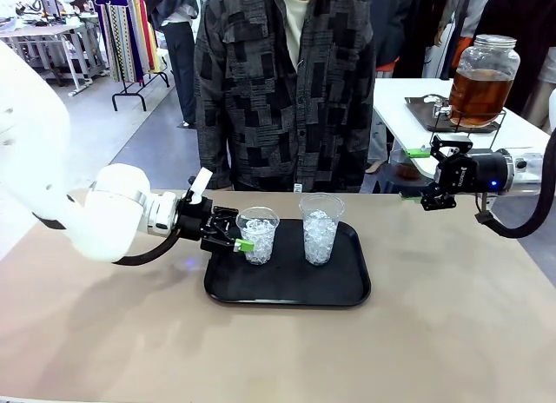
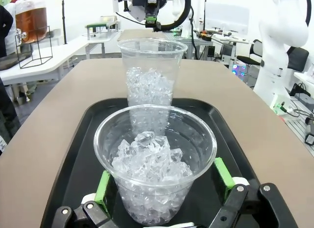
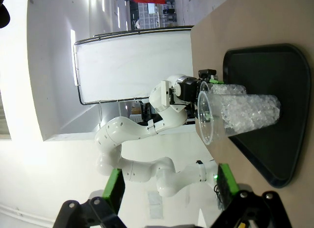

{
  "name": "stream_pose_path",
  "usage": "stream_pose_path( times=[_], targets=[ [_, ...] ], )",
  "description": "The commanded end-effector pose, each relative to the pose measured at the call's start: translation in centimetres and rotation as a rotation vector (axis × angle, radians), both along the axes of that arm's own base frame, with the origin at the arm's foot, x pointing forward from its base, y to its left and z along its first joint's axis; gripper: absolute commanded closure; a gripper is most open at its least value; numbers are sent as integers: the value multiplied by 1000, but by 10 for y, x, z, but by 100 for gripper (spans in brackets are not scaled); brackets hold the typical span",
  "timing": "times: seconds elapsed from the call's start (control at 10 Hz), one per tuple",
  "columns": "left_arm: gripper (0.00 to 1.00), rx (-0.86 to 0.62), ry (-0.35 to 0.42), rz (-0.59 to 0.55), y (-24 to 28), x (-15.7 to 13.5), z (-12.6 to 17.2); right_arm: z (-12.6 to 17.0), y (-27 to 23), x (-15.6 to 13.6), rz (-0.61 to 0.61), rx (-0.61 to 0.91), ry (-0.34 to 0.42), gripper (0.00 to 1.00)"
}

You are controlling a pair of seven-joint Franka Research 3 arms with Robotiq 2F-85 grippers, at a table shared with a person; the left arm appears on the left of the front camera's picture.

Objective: Pour the drink into the iced cup.
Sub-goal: Pick up the iced cup indicated by the human and present it to them.

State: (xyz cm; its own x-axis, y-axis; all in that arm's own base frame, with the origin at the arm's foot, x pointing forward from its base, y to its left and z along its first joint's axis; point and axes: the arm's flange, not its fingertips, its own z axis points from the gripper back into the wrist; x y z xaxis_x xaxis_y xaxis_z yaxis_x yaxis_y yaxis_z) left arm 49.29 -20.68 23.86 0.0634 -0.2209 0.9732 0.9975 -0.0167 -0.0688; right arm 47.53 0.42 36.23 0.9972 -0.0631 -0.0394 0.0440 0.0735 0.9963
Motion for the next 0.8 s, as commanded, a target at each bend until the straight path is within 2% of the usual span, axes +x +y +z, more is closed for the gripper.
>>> stream_pose_path(
  times=[0.0,0.7],
  targets=[
    [0,-10,-14,16,-13,0,-7,1,1,0,0,-1,-5,0],
    [0,-43,-9,67,-32,1,-15,1,1,0,0,-1,-5,0]
  ],
)
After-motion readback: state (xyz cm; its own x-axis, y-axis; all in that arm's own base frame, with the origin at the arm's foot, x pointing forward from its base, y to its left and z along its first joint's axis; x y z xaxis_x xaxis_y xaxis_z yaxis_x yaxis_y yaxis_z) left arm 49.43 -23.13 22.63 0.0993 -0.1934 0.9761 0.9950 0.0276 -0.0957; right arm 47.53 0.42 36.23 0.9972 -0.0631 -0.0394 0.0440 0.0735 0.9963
